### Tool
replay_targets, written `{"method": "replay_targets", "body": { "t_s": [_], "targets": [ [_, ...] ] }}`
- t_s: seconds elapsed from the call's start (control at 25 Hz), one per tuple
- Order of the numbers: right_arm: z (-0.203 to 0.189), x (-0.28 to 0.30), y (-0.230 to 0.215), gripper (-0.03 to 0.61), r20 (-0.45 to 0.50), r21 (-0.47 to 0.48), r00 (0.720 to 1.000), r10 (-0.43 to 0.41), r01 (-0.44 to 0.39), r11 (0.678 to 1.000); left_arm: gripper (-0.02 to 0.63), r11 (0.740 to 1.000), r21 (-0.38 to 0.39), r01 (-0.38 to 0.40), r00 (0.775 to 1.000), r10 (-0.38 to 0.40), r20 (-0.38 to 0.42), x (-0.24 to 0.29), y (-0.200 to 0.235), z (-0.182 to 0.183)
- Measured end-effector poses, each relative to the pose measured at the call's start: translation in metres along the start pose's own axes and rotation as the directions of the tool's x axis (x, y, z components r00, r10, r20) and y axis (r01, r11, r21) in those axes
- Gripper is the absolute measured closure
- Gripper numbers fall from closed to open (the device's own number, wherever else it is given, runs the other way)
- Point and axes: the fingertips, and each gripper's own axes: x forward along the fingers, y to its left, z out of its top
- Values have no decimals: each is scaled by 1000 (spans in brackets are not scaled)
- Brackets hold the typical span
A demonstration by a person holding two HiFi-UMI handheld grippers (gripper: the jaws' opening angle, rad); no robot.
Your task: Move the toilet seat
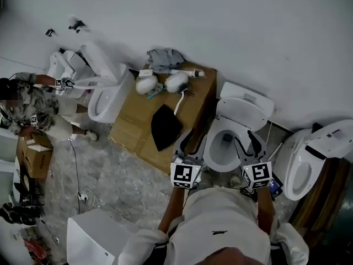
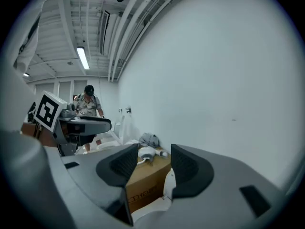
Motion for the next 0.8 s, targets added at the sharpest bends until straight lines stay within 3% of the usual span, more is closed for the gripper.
{"method": "replay_targets", "body": {
  "t_s": [0.2, 0.4, 0.6, 0.8],
  "targets": [
    [-36, 5, -15, 345, -82, 39, 989, -123, 127, 991, 437, 993, -12, 118, 992, -119, -48, 31, 2, -33],
    [-74, 9, -24, 344, -178, 13, 967, -183, 189, 982, 437, 977, -24, 210, 971, -211, -109, 60, -4, -70],
    [-124, 17, -38, 344, -262, 87, 940, -218, 248, 965, 437, 966, -50, 255, 950, -260, -174, 82, -11, -118],
    [-181, 18, -49, 344, -352, 185, 903, -247, 325, 927, 437, 958, -78, 275, 927, -286, -242, 96, -16, -168]
  ]
}}
